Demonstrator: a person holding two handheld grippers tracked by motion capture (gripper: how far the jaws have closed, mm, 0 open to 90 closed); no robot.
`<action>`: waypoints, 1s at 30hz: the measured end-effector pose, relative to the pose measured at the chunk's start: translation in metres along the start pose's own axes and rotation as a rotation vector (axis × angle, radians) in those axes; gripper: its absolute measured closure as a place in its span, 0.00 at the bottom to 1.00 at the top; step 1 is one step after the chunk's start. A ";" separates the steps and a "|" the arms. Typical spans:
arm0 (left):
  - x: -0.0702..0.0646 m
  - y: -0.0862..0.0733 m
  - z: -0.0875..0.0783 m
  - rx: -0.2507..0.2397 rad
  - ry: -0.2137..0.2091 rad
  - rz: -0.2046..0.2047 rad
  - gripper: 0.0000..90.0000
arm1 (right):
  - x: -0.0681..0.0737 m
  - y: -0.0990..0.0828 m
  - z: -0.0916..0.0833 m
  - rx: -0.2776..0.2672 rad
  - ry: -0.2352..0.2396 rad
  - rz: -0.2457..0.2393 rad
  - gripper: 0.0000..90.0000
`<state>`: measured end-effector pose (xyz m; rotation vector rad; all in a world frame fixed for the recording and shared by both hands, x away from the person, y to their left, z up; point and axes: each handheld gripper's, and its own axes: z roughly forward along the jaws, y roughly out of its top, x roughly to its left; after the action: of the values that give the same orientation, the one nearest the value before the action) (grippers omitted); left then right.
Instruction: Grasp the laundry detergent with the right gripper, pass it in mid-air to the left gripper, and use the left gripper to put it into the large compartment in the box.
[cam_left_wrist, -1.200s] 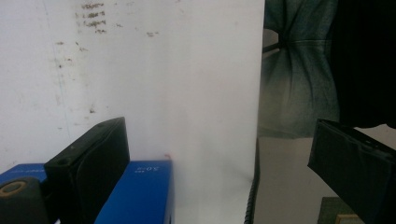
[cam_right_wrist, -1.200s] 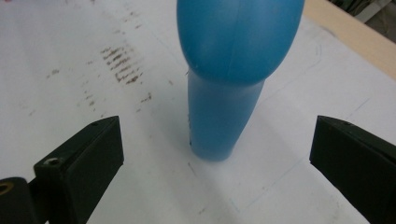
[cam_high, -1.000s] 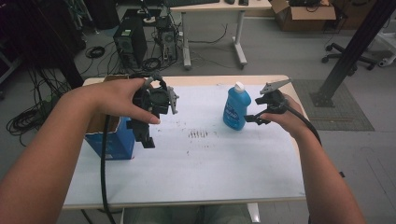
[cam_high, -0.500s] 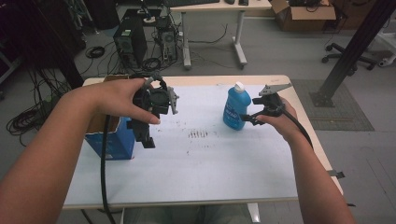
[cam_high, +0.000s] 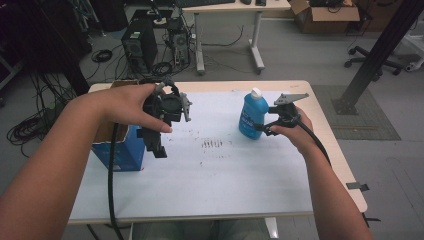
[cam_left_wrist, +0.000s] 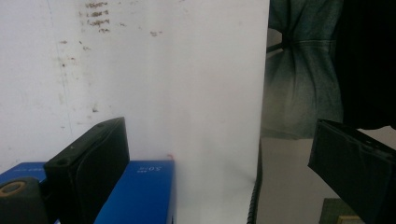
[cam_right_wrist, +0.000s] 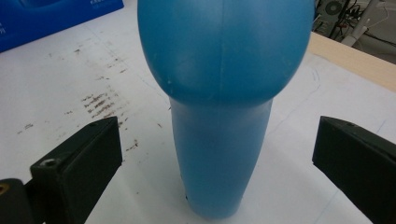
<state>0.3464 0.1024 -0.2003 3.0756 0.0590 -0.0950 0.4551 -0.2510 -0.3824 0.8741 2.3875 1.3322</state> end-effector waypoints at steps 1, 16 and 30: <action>0.000 0.000 0.000 -0.001 0.000 0.001 0.06 | 0.000 -0.001 0.002 -0.008 -0.009 0.004 0.01; 0.002 0.002 0.002 0.004 -0.002 0.008 0.06 | 0.002 -0.011 0.018 -0.078 -0.040 0.029 0.01; 0.003 0.004 0.004 0.010 -0.008 0.007 0.06 | 0.002 -0.020 0.033 -0.139 -0.068 0.073 0.01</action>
<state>0.3496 0.0983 -0.2046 3.0845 0.0483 -0.1082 0.4630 -0.2356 -0.4168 0.9592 2.2021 1.4518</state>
